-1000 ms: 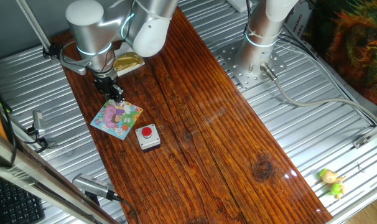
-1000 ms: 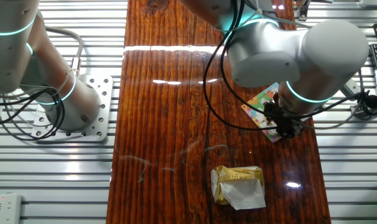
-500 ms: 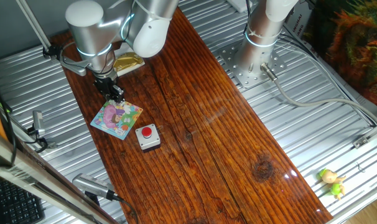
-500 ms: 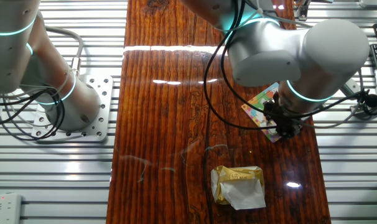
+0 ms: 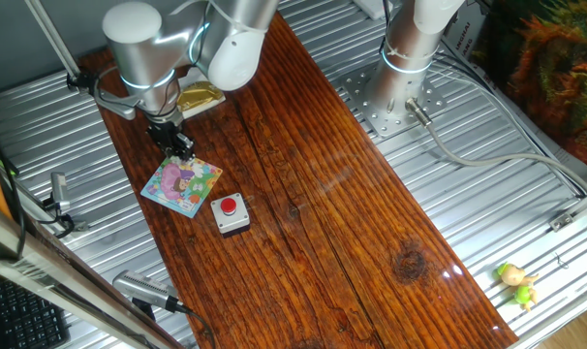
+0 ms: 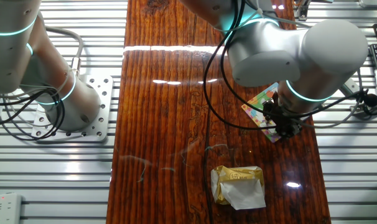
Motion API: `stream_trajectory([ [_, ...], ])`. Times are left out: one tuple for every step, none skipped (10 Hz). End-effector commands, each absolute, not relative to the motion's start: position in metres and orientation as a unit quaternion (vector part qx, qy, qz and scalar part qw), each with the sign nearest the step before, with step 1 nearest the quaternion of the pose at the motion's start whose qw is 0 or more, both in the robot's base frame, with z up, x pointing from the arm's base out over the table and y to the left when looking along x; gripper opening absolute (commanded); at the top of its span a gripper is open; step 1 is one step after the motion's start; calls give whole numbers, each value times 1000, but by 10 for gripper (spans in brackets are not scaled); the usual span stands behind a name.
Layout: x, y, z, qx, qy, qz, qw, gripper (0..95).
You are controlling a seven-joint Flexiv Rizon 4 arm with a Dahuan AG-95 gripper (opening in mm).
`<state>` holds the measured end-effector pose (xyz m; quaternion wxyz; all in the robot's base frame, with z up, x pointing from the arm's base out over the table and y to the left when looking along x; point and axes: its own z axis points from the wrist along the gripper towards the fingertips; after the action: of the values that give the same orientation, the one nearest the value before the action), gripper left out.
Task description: Assemble one piece of a puzzle
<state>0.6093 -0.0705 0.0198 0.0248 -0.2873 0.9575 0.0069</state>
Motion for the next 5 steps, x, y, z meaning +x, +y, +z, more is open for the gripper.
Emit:
stream_trajectory([
  [609, -70, 20, -292, 956, 6, 25, 0],
  [609, -70, 20, -293, 956, 6, 25, 0],
  [609, -70, 19, -297, 955, 6, 25, 0],
  [609, -70, 19, -298, 954, 6, 25, 0],
  [609, -70, 19, -298, 954, 6, 25, 0],
])
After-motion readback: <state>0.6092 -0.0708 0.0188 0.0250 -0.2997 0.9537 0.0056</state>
